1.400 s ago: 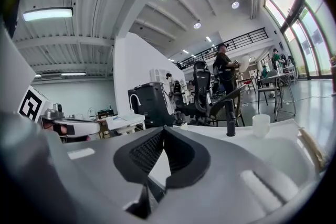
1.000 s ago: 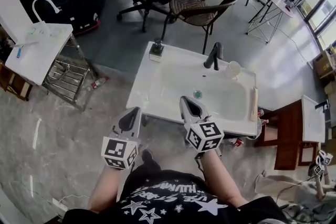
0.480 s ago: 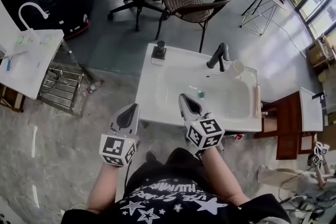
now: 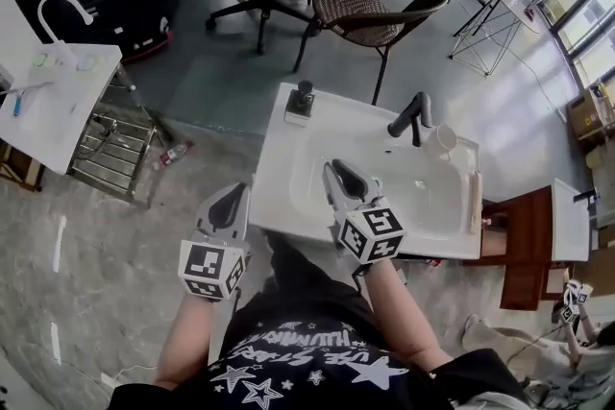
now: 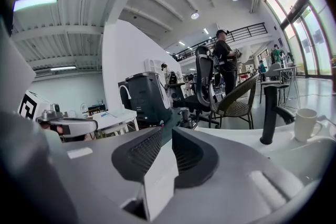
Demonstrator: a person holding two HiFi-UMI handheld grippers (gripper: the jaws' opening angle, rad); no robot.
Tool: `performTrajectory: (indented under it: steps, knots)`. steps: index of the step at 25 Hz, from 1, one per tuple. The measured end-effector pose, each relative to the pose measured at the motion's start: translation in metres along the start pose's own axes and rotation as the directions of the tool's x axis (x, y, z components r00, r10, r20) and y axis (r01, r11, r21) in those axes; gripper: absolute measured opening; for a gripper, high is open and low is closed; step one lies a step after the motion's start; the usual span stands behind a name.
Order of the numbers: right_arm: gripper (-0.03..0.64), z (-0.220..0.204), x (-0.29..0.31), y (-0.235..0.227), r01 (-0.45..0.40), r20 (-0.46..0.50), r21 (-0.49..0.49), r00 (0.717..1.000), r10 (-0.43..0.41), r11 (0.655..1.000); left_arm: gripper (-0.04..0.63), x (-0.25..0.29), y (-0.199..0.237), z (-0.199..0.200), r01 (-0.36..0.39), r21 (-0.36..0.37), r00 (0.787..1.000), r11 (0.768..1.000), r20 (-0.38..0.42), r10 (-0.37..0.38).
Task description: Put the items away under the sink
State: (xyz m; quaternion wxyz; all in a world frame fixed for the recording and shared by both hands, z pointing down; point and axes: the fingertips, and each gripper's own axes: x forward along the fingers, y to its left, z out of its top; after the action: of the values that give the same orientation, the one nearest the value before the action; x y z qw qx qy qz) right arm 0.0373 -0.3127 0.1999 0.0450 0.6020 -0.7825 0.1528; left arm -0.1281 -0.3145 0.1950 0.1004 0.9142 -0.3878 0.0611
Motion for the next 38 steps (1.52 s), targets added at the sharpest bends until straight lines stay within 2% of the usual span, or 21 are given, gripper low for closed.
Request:
performTrajectory:
  steps: [4, 7, 14, 22, 28, 38]
  knots:
    - [0.071, 0.011, 0.035, -0.009, -0.030, 0.001, -0.006, 1.000, 0.030, 1.000, 0.009, 0.016, 0.017, 0.007, -0.034, 0.021, 0.999, 0.999, -0.009, 0.034]
    - [0.125, 0.016, 0.061, -0.017, -0.046, 0.003, -0.004, 0.999, 0.046, 0.999, 0.009, 0.034, 0.029, 0.009, -0.050, 0.028, 0.998, 0.998, -0.021, 0.051]
    - [0.232, 0.014, 0.105, -0.035, -0.052, -0.025, -0.036, 0.998, 0.051, 0.998, 0.009, 0.077, 0.045, 0.008, -0.048, 0.015, 0.998, 0.999, -0.048, 0.049]
    - [0.232, 0.007, 0.142, -0.049, -0.049, -0.052, -0.061, 0.998, 0.046, 0.997, 0.009, 0.112, 0.060, 0.012, -0.040, 0.014, 0.996, 0.999, -0.075, 0.040]
    - [0.232, -0.002, 0.166, -0.060, -0.063, -0.088, -0.126, 0.995, 0.052, 0.990, 0.009, 0.134, 0.072, 0.012, -0.052, 0.010, 0.994, 0.999, -0.100, 0.053]
    - [0.210, 0.001, 0.188, -0.053, -0.109, -0.051, -0.236, 0.994, 0.100, 0.966, 0.009, 0.142, 0.083, 0.001, -0.062, 0.006, 0.988, 0.998, -0.141, 0.062]
